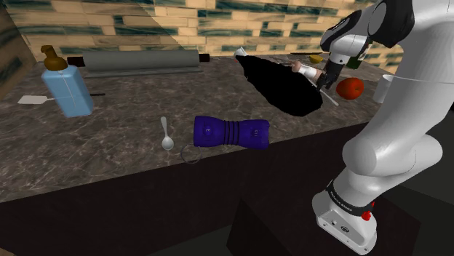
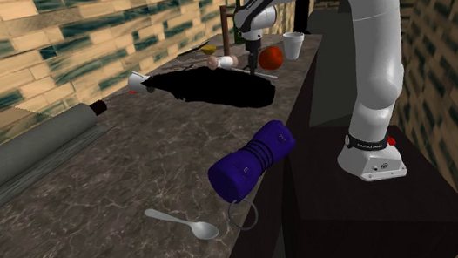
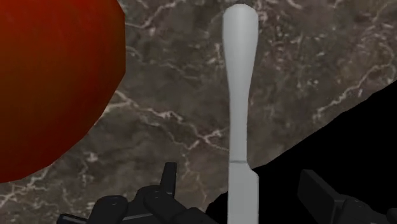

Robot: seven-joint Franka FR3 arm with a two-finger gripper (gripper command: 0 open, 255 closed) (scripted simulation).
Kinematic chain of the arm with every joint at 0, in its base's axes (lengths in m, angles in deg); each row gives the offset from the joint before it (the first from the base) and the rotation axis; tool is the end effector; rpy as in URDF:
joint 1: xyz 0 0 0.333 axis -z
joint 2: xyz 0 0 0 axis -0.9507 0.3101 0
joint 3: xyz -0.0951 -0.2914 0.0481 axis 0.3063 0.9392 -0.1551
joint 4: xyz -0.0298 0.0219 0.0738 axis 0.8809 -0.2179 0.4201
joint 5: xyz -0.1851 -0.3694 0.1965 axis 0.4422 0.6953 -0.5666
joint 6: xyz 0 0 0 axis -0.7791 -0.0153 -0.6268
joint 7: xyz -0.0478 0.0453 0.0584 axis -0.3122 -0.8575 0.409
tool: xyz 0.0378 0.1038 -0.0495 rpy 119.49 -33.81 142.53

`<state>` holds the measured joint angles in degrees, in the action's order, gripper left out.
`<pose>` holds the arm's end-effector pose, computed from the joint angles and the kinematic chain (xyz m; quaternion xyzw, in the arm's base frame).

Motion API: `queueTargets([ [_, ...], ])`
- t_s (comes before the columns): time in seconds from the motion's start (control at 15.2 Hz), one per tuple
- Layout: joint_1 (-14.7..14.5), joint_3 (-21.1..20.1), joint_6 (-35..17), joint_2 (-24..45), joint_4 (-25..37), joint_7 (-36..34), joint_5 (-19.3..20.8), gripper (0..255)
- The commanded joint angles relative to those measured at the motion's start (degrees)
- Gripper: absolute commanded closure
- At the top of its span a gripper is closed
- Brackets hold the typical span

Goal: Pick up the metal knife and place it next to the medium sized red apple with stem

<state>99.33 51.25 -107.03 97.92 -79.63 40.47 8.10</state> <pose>0.4114 -0.5244 0.3063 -0.9968 0.0776 -0.0050 0.0180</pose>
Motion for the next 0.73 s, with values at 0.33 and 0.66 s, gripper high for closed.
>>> queueTargets([
  [0.33, -0.16, 0.49, 5.81, -2.05, 3.75, -0.88, 1.41, 0],
  [0.66, -0.16, 0.49, 5.81, -2.05, 3.76, -0.88, 1.41, 0],
])
